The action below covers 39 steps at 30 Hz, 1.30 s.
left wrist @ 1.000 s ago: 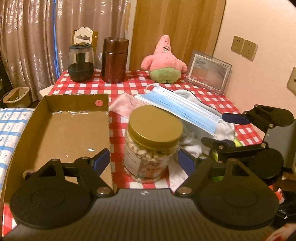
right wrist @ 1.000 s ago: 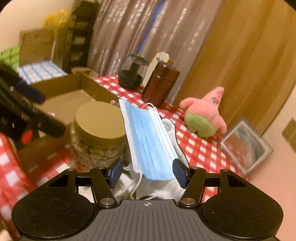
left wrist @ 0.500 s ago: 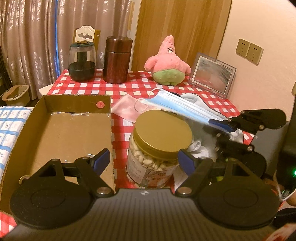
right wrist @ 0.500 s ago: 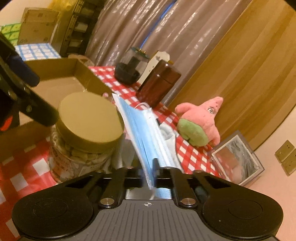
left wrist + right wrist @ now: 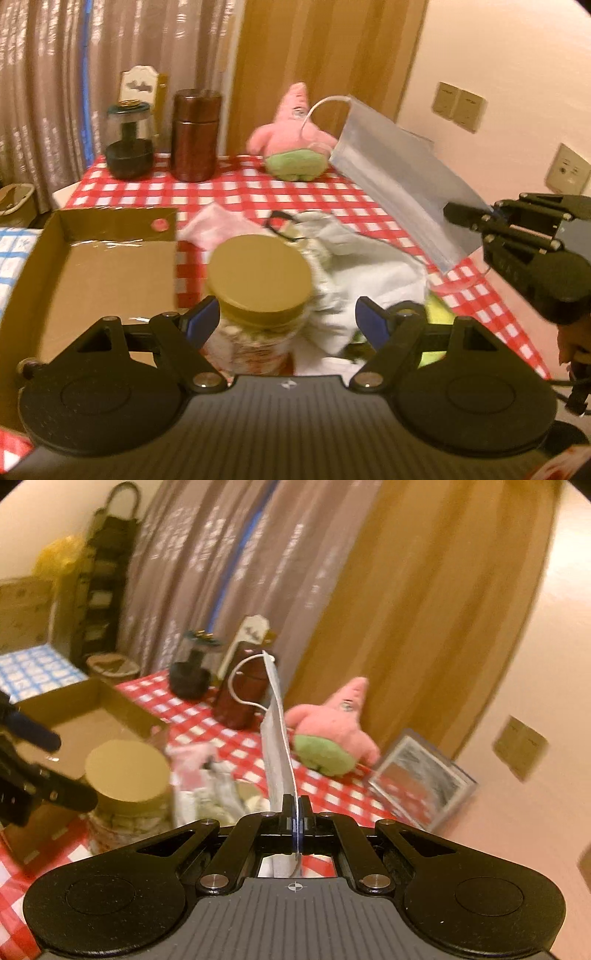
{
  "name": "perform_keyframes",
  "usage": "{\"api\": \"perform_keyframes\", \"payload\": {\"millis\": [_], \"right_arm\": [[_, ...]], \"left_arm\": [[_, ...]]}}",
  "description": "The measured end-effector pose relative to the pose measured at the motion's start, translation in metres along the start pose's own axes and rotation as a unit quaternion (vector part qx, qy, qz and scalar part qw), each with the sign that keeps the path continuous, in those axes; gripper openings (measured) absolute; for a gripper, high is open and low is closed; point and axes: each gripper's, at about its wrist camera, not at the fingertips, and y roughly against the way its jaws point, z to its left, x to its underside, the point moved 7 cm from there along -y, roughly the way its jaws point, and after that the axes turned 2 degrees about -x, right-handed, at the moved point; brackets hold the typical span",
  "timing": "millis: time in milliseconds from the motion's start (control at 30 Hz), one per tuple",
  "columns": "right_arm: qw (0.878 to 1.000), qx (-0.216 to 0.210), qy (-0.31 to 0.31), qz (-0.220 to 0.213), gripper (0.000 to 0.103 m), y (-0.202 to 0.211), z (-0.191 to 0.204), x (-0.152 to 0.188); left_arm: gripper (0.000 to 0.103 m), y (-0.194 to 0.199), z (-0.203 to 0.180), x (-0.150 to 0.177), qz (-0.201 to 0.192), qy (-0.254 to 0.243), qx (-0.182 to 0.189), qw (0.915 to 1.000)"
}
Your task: Organize soft objects
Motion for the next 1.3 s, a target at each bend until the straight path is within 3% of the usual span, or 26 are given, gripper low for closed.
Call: {"api": "perform_keyframes", "payload": {"millis": [400, 600, 833, 933, 1033, 1067, 1300], "right_arm": [[0.995, 0.022, -0.08, 0.053, 0.001, 0.016, -0.056, 0.058], [0.991, 0.02, -0.104, 0.079, 0.001, 0.013, -0.068, 0.087], [0.989, 0.017, -0.115, 0.094, 0.001, 0.01, -0.072, 0.108], [0.988, 0.015, -0.119, 0.098, 0.001, 0.009, -0.072, 0.112], [0.987, 0.014, -0.123, 0.098, 0.001, 0.01, -0.072, 0.114], [0.987, 0.013, -0.123, 0.098, 0.001, 0.011, -0.072, 0.113], [0.988, 0.012, -0.123, 0.087, 0.001, 0.023, -0.07, 0.104]], "left_arm": [[0.078, -0.044, -0.078, 0.002, 0.014, -0.031, 0.07, 0.997], [0.074, -0.078, -0.114, 0.003, 0.019, -0.071, 0.074, 0.9946], [0.052, -0.109, -0.135, 0.009, 0.017, -0.13, 0.043, 0.9904], [0.037, -0.116, -0.138, 0.011, 0.014, -0.153, 0.025, 0.9879], [0.013, -0.118, -0.136, 0.01, 0.014, -0.16, 0.017, 0.9869], [0.01, -0.118, -0.135, 0.009, 0.016, -0.159, 0.015, 0.9871], [0.006, -0.093, -0.126, -0.017, -0.004, -0.137, 0.039, 0.9898]]}}
